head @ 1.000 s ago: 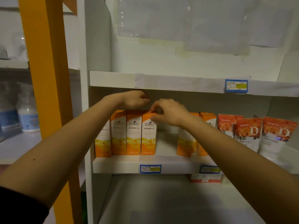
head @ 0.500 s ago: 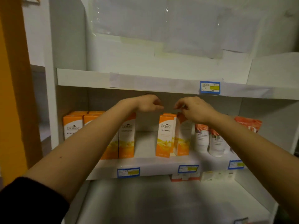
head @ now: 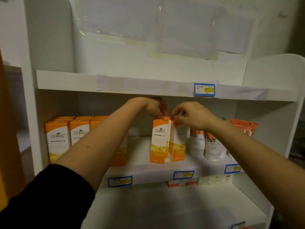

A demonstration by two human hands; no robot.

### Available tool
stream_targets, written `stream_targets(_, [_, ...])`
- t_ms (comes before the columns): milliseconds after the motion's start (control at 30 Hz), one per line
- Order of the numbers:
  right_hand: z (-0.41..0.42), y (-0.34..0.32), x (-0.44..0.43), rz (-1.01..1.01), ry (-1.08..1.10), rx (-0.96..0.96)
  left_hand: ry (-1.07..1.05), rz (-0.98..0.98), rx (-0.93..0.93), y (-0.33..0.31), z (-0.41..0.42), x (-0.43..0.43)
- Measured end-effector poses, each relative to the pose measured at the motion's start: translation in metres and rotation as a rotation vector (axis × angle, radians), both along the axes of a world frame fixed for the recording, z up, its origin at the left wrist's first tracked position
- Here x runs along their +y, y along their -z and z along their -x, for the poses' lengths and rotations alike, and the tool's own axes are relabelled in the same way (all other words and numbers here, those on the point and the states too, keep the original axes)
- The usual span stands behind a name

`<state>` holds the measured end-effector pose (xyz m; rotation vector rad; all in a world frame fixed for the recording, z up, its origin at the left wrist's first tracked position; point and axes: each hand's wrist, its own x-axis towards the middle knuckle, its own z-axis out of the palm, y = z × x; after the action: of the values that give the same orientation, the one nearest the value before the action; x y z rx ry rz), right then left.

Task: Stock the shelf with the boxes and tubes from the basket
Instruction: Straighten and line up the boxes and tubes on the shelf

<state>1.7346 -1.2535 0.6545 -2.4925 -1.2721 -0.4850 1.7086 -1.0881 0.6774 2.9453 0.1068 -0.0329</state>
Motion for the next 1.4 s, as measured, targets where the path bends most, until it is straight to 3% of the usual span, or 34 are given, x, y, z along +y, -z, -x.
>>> stream_targets(167, [0.001, 0.003, 0.009, 0.044, -0.004, -0.030, -0.053, -0.028, -0.036, 0.000, 0.006, 0.006])
stream_targets(400, [0.005, 0.006, 0.028, 0.165, -0.007, -0.116, -0.336, 0.015, -0.040, -0.003, 0.042, 0.034])
stream_targets(600, [0.010, 0.007, 0.040, 0.194, -0.020, -0.085, -0.318, 0.066, -0.090, 0.001, 0.066, 0.047])
stream_targets(967, [0.011, 0.004, 0.051, 0.201, -0.037, 0.097, -0.312, -0.011, -0.060, 0.007, 0.075, 0.049])
stream_targets(1400, [0.027, 0.002, 0.082, 0.091, -0.212, 0.107, -0.276, -0.005, -0.164, 0.003, 0.087, 0.044])
